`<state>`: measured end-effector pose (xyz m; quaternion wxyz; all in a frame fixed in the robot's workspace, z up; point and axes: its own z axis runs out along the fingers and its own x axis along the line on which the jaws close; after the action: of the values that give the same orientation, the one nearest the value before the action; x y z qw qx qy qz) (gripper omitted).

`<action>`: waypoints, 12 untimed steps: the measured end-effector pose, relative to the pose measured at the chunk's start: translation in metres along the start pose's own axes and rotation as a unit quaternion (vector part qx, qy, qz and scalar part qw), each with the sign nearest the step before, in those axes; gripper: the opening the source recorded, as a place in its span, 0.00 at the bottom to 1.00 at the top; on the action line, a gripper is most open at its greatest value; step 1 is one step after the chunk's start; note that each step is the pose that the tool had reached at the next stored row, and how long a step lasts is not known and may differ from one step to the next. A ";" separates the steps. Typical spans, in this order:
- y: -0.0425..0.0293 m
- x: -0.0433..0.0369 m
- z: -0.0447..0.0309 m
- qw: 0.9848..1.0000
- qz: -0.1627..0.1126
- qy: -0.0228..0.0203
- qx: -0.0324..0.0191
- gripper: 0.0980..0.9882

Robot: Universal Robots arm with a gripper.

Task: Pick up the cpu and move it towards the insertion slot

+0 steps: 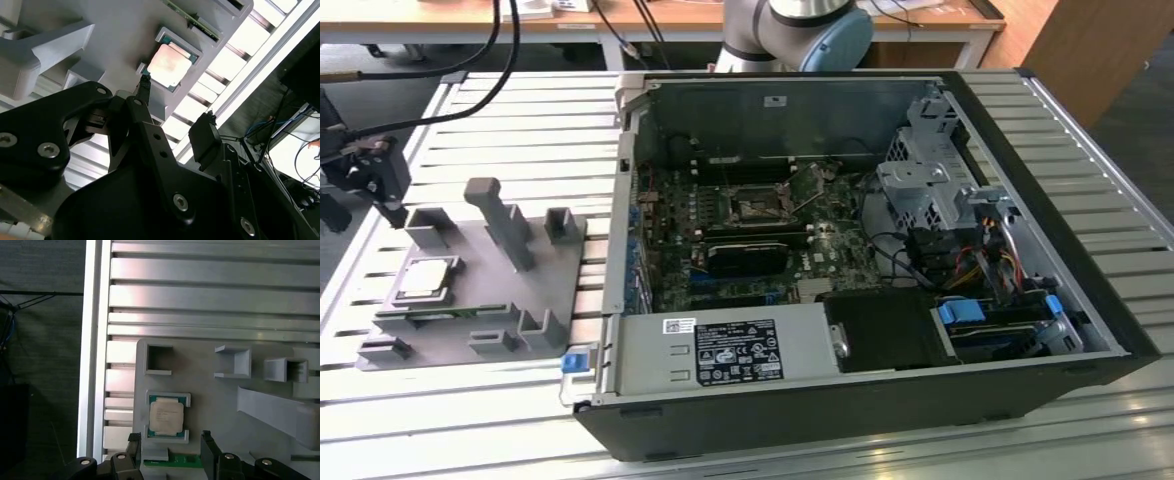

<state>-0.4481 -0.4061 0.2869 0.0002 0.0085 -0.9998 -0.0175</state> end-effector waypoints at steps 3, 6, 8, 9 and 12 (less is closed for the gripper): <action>-0.0002 0.0004 0.0040 1.000 0.000 0.000 0.000 0.55; -0.0004 0.0007 0.0084 1.000 0.000 0.000 0.000 0.55; -0.0005 0.0007 0.0114 1.000 0.000 0.000 0.000 0.55; -0.0006 0.0008 0.0131 1.000 0.000 0.000 0.000 0.55; -0.0009 0.0009 0.0184 1.000 0.000 0.000 0.000 0.55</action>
<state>-0.4490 -0.4064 0.2684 0.0001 0.0084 -0.9998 -0.0175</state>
